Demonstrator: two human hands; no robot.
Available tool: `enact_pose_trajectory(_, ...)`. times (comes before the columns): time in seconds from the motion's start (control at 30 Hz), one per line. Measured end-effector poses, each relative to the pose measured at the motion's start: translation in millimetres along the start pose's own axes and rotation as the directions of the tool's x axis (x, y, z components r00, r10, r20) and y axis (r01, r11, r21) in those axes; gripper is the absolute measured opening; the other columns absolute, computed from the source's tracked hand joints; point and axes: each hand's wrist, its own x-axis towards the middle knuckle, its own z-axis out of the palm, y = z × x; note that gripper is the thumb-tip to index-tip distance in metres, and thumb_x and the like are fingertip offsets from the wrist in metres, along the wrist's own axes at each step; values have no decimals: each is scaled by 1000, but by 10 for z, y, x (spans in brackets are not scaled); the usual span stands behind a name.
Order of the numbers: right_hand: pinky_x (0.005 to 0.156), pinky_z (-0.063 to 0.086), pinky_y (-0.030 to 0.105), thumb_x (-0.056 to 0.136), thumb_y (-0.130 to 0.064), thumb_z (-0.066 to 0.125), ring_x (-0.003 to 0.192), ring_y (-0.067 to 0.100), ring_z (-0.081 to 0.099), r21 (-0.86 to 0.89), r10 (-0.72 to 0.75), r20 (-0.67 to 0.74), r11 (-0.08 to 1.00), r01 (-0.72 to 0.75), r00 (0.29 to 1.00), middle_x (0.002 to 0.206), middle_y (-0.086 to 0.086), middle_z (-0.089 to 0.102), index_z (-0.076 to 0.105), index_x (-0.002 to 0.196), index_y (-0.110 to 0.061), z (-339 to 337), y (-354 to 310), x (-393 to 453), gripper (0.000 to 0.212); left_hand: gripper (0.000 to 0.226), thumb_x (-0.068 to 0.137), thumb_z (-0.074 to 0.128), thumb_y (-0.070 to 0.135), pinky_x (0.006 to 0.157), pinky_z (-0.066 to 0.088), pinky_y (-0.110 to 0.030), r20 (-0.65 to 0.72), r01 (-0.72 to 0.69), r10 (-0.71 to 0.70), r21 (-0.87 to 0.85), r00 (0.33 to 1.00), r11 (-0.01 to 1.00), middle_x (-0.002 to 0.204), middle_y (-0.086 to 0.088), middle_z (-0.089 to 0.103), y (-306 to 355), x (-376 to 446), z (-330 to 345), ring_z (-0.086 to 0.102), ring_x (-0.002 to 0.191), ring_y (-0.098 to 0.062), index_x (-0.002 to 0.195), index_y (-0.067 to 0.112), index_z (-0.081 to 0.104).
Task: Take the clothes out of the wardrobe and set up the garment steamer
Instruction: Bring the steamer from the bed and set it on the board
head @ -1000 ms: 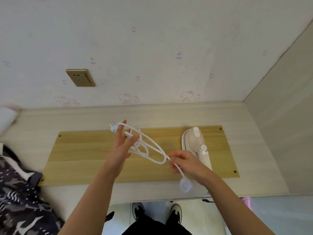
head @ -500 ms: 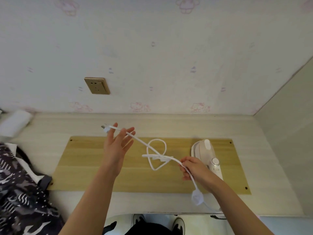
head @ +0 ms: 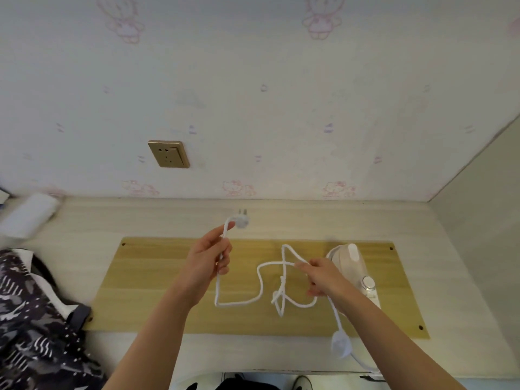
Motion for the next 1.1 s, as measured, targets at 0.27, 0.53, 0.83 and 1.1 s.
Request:
enact_pose_trajectory(0.27, 49, 42, 27, 100, -21, 46, 48, 17, 42, 224, -232, -190, 936, 273, 954, 55, 7, 45, 46, 71, -6, -118, 18, -26, 33, 31, 101, 38, 3, 55, 30, -27, -216, -132, 132, 17, 967, 991, 68, 0, 41, 89, 187, -177, 33, 55, -11, 117, 13, 63)
enact_pose_trajectory(0.53, 65, 47, 41, 99, -15, 41, 58, 21, 54, -214, -170, -354, 972, 98, 920, 59, 3, 57, 56, 74, -14, -182, 320, 226, 29, 25, 101, 41, 8, 58, 37, -29, -333, -326, 335, 85, 882, 942, 80, 1, 57, 494, 318, -354, 44, 59, -15, 114, 19, 59)
enact_pose_trajectory(0.83, 77, 44, 26, 94, -11, 43, 110, 28, 59, -674, -103, -112, 739, 1, 988, 99, 6, 65, 60, 101, -12, -83, -128, 346, 18, 23, 100, 45, 7, 74, 53, -36, -229, -397, 427, 166, 875, 903, 94, -3, 67, 850, 243, -480, 61, 69, -19, 115, 16, 59)
enact_pose_trajectory(1.1, 91, 49, 30, 94, -23, 53, 99, 14, 63, -441, -363, 88, 821, 363, 928, 105, -2, 68, 65, 104, -20, 484, -1288, 174, 16, 21, 99, 45, 3, 68, 58, -40, -152, -364, 413, 272, 898, 891, 106, 1, 69, 852, 73, -467, 72, 76, -30, 110, 15, 58)
